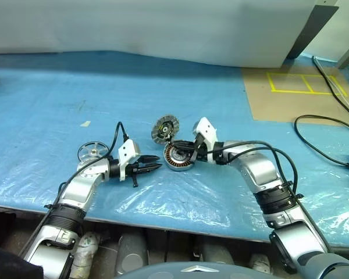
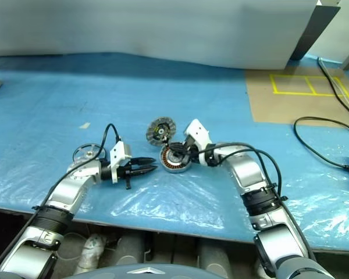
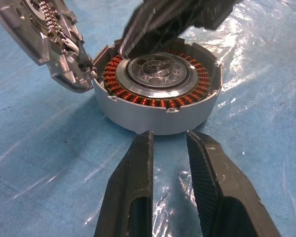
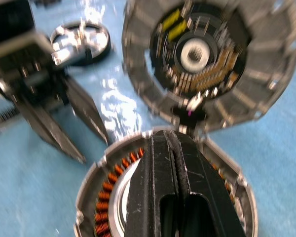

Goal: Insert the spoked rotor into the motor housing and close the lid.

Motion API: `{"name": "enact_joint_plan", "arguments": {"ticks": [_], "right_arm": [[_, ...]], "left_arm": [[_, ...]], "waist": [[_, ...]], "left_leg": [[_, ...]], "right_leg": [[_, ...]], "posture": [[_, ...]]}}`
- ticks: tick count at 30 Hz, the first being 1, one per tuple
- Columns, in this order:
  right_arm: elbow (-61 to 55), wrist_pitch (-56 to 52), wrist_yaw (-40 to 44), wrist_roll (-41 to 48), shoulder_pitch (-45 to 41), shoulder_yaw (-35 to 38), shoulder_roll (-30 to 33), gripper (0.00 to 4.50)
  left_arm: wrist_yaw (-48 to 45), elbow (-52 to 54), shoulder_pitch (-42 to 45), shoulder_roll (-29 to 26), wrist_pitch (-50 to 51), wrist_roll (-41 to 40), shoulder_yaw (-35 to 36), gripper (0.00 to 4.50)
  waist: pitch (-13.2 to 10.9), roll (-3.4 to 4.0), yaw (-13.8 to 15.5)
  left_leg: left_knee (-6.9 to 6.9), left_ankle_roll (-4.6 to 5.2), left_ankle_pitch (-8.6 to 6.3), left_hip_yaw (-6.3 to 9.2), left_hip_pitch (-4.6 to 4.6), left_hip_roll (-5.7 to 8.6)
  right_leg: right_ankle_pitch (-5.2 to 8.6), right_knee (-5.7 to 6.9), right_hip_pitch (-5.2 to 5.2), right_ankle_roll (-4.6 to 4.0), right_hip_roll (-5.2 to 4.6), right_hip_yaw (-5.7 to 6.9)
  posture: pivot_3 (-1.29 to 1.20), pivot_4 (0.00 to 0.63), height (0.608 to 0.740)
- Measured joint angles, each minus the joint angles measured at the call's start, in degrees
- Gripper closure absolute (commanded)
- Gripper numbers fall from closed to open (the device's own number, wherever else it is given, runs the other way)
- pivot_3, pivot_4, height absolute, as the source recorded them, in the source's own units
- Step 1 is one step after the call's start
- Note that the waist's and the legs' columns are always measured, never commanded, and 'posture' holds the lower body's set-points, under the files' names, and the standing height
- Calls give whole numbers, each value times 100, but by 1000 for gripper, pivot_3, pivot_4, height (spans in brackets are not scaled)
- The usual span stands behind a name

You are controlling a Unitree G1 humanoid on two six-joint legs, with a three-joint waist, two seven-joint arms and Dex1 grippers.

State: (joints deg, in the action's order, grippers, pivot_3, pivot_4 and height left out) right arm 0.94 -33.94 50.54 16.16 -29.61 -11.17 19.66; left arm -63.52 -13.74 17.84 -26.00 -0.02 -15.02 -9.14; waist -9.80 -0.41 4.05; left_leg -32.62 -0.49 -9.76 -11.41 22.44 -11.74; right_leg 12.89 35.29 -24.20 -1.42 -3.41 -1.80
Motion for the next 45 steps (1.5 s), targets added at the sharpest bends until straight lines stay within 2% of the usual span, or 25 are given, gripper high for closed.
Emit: {"name": "enact_joint_plan", "arguments": {"ticks": [4,6,10,16,25,27,29,32,37,45], "right_arm": [[-70,-48,104,-33,49,-222,89,4474],[39,102,162,-296,179,-548,263,4474],[214,733,101,-636,167,-751,349,4474],[321,369,55,-346,166,-337,271,4474],[103,-557,-68,560,-77,401,-90,4474],[76,-391,-67,336,-57,109,49,4474],[117,246,-51,-328,175,-557,436,4474],[74,661,-7,-613,207,-781,542,4474],[152,506,39,-456,223,-546,459,4474],[51,-489,-18,582,-127,306,-89,4474]], "left_arm": [[-1,-51,3,2,-27,7,0,3416],[-1,-86,3,2,-29,8,0,3416],[-2,-105,5,3,-29,15,0,3416],[7,159,2,-4,72,13,0,3416],[28,325,211,13,451,3,-4,3416],[31,409,227,13,527,-6,-4,3416],[58,585,208,5,634,-16,-1,3416],[119,801,177,-28,774,-25,2,3416],[195,1042,119,-40,959,-44,1,3416],[258,1196,109,-38,1144,-50,-2,3416]], "waist": [[0,0,2],[0,0,2],[4,-6,-4],[3,-7,-2],[3,-6,0],[3,-6,3],[3,-6,19],[6,-3,3],[6,-3,-2],[5,-1,-1]], "left_leg": [[3,-1,0,-2,0,0],[3,-1,0,-1,1,1],[6,-1,0,-1,-26,1],[13,3,-3,6,-37,2],[29,-3,2,-13,-1,-3],[30,-3,1,-13,0,-2],[32,-5,2,-13,4,0],[36,-5,1,-15,-23,-2],[36,-3,0,-13,-35,1],[38,-4,1,-14,-10,-2]], "right_leg": [[2,-1,0,-2,0,2],[2,-4,1,-2,-1,3],[2,-4,20,-2,-1,-2],[2,-4,25,-1,-4,-5],[4,-13,-7,-8,3,8],[4,-17,-6,-8,0,10],[4,-28,0,-8,-2,18],[5,-35,23,-7,-1,11],[5,-39,31,-7,-2,5],[5,-38,10,-8,0,11]], "posture": [[0,150,740],[0,150,740],[0,150,740],[0,150,740],[0,150,740],[0,150,740],[0,150,740],[0,150,740],[0,150,740],[0,150,740]]}}
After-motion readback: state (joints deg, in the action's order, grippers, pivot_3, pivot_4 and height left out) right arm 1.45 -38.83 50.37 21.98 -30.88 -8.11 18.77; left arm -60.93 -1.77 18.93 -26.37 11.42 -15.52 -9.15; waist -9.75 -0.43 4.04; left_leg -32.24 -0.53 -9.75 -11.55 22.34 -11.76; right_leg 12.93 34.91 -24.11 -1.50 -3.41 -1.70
